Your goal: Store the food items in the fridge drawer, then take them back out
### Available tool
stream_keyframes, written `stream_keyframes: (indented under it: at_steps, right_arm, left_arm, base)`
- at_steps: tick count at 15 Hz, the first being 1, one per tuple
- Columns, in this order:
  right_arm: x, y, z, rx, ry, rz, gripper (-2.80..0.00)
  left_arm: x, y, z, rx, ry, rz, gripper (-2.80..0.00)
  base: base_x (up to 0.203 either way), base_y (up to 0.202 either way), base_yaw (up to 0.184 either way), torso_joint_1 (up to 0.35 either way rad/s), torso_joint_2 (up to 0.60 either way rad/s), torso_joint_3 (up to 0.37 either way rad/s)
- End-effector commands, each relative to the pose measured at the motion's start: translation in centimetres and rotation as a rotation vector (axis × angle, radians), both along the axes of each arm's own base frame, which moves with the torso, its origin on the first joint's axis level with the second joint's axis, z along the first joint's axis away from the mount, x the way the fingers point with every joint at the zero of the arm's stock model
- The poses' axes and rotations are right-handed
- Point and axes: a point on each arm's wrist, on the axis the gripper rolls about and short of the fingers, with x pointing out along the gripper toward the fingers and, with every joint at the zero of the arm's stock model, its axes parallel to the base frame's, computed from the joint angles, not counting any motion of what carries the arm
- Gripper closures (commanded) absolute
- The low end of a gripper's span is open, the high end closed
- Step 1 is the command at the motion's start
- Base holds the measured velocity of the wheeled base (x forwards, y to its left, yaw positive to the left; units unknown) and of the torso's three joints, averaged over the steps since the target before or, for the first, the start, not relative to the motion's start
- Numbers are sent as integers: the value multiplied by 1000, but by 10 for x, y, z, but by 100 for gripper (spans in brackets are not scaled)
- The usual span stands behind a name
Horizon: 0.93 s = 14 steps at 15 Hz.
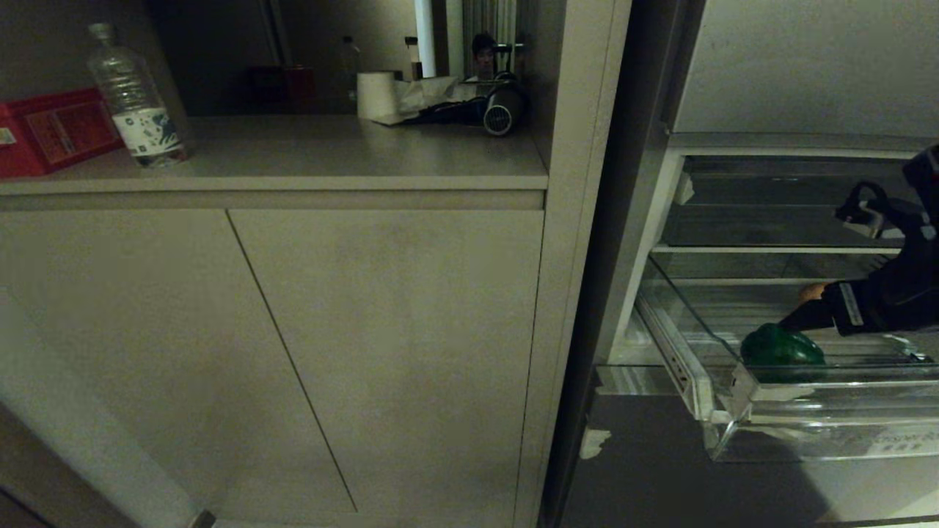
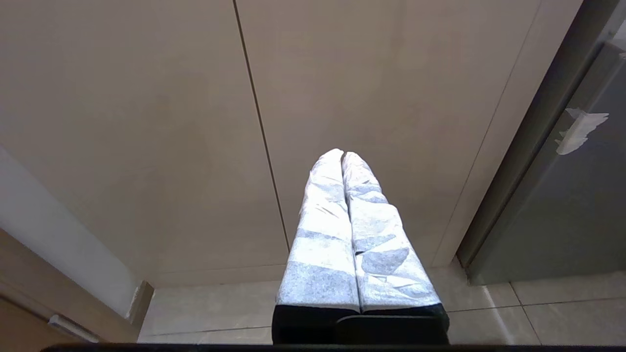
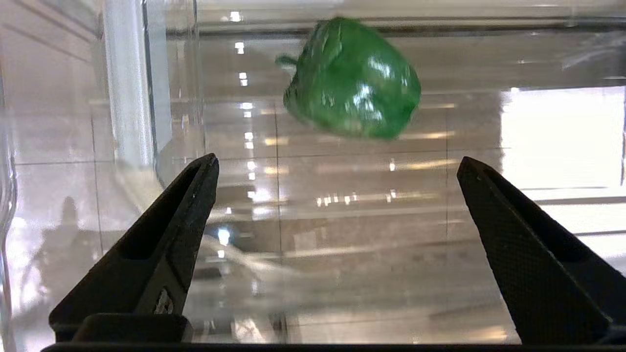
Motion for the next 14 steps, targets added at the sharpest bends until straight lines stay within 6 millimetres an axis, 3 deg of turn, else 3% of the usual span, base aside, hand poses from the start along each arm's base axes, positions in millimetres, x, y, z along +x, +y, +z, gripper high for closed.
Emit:
stream_keyframes:
  at_steps: [1, 7, 14]
  right_arm:
    - [18, -1, -13, 5, 46, -5, -280]
    - [56, -17, -48, 3, 97, -42, -280]
    - [74, -23, -73, 11, 156, -52, -280]
  left_arm:
    - [0, 0, 0, 0, 1, 0, 0]
    - [0, 0, 0, 0, 1, 0, 0]
    - [0, 0, 0, 0, 1, 0, 0]
  base:
    - [0, 0, 0, 0, 0, 0]
    - [0, 0, 0, 0, 0, 0]
    - [0, 0, 0, 0, 0, 0]
